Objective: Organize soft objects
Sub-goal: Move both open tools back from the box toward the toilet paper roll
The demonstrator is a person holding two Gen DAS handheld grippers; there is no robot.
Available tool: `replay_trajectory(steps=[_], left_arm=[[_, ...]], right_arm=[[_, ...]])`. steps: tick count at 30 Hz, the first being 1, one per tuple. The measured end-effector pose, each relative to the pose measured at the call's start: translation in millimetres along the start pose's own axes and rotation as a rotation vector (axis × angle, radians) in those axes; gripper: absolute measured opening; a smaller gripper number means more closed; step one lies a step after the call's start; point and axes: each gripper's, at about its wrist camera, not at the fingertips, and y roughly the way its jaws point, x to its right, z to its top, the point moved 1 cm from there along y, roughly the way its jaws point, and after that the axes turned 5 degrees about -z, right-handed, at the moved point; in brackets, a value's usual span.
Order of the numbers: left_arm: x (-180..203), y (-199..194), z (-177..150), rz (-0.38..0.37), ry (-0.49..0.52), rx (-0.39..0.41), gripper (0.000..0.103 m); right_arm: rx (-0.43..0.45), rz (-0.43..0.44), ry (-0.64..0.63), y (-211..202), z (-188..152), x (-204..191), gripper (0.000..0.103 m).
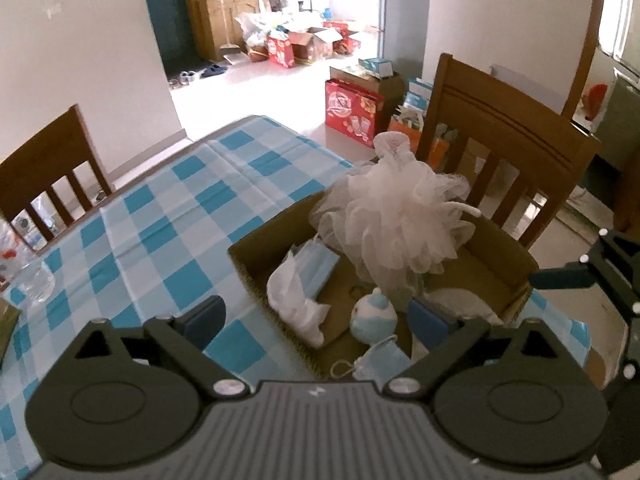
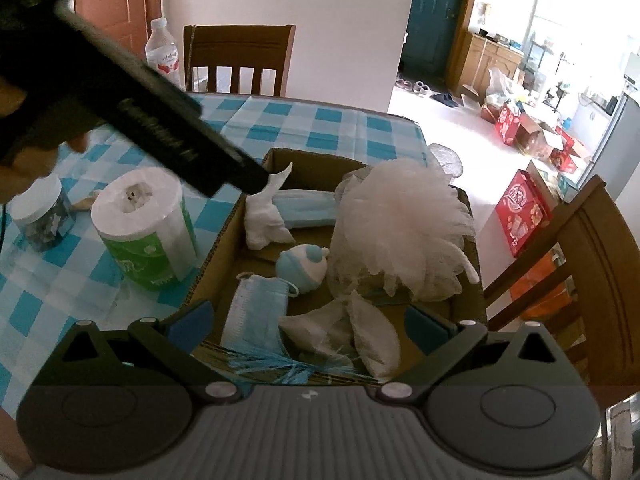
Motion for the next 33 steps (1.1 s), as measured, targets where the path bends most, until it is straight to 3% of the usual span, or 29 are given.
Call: replay_trajectory(steps=[14,24,33], left_arm=[[-20,-68,-64,0.143,-0.079,0.080,0.099],[-54,-88,-126,0.200,-0.143,0.029,0.099],[-89,-93,-175,0.182,-0.204,-0.008,0.099]], right_arm=[[-0.011,-0.003,0.033,-2,-2,-34,0.103],[-0.038,0.000,0.024,2,3,-75,0.103],[-0.080,-0.005,-0.014,8,12,-128,0.103]])
